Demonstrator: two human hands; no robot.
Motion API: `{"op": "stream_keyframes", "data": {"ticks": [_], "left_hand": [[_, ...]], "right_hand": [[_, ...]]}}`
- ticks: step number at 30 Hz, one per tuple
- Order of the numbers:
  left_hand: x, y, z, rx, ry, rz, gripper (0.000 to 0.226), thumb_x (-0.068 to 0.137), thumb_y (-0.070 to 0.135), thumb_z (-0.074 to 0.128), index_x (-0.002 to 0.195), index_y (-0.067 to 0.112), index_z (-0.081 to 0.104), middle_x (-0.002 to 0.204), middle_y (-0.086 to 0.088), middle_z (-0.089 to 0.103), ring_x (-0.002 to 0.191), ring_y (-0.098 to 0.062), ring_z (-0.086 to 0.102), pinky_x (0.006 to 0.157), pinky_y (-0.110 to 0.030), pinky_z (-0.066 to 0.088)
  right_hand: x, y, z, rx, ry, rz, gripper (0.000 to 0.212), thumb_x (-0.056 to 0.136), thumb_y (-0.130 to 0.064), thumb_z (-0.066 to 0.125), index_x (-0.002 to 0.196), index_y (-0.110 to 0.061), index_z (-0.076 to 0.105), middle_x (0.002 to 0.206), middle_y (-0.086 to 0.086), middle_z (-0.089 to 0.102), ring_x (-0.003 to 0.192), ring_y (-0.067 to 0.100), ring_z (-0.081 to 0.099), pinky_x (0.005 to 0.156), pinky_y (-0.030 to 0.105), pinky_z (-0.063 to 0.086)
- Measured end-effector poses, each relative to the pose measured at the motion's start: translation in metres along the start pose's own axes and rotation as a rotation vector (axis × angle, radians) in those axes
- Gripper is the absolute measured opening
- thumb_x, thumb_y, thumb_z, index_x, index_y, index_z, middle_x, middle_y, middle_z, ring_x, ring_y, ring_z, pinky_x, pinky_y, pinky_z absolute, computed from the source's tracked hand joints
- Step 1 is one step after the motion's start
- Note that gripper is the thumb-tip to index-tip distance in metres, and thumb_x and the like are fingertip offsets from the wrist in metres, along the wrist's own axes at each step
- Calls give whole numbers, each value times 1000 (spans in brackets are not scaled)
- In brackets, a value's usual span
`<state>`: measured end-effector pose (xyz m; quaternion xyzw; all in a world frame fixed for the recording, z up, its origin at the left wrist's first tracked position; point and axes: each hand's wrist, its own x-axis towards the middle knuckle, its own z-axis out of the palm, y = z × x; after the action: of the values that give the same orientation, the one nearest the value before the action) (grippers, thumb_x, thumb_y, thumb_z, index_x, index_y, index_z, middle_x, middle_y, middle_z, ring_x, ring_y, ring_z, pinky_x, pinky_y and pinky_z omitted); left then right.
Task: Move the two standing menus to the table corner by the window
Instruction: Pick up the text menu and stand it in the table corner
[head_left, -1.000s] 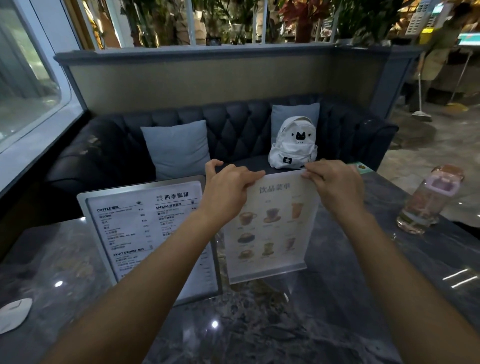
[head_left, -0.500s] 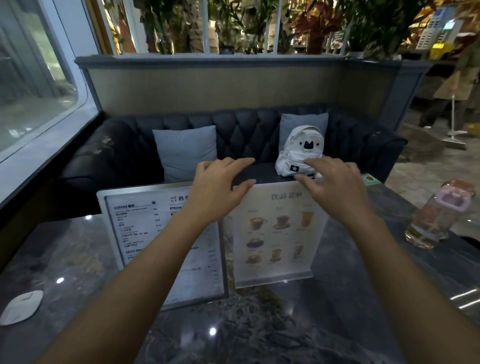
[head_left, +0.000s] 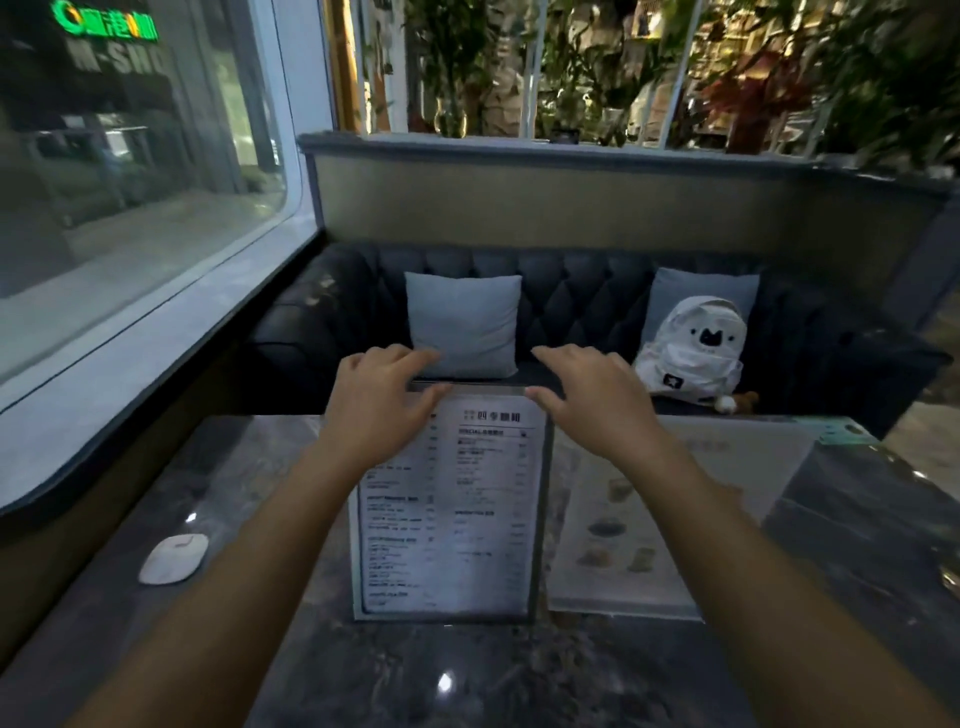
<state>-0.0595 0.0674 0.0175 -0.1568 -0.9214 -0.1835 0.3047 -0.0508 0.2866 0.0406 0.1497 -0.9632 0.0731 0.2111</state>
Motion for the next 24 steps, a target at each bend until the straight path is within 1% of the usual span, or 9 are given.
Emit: {"op": "stream_keyframes", "data": {"ticks": [2,5,9,12,14,16,18,20,24], "left_hand": [[-8,-15,-1,13,-17,-23,38,84,32,61,119,18,57,115,-12,63,106,-31,54,92,-43,36],[-17,-33,0,-5,-62,-61,47,83,30,62,127,21,49,130,-15,53,117,-35,47,98,-50,37],[-24,-45,4,-2,-150,-78,52,82,31,62,130,21,46,139,-16,45,126,-34,40,104,-49,32],[-29,-53,7,-61,-125,-112,53,82,31,62,131,22,45,141,-15,41,128,-32,38,104,-49,32],[-32,-59,8,-215,-84,-201,57,82,29,62,134,23,38,140,-12,41,125,-28,41,102,-46,36],[-35,-63,9,-449,-53,-334,61,83,28,62,136,20,32,136,-11,44,119,-23,46,99,-41,42],[-40,-66,12,-609,-56,-471,63,82,31,63,135,19,31,133,-10,47,113,-18,48,92,-36,44],[-47,-70,15,-704,-71,-561,61,82,35,62,133,19,34,128,-10,50,107,-15,50,84,-32,44],[-62,-75,23,-834,-106,-636,50,84,35,60,128,18,43,117,-3,55,101,-15,54,71,-20,42]], "right_hand": [[3,-11,10,-22,-62,-29,50,89,-36,50,133,-16,39,131,8,53,114,28,48,92,41,36],[2,-19,21,-83,-158,-21,47,89,-36,50,130,-15,42,131,9,51,117,29,46,94,42,35],[-1,-23,24,-135,-164,31,45,88,-35,50,127,-13,44,131,10,52,118,30,46,94,42,35],[-2,-30,27,-98,-163,74,46,88,-33,51,127,-11,43,131,11,51,118,30,45,95,42,36],[-4,-35,31,-22,-137,137,46,87,-29,53,127,-9,42,133,13,49,120,30,43,96,42,36],[-7,-40,37,93,-100,206,52,87,-27,55,131,-6,37,141,17,39,129,32,34,102,43,33],[-11,-47,44,272,-37,304,65,88,-28,55,140,-9,20,151,17,20,138,31,18,112,44,25],[-16,-54,52,451,75,412,73,89,-31,54,143,-16,7,155,12,10,141,26,12,115,42,21],[-30,-63,69,692,210,568,79,88,-38,52,143,-16,0,156,7,10,141,20,13,115,38,18]]}}
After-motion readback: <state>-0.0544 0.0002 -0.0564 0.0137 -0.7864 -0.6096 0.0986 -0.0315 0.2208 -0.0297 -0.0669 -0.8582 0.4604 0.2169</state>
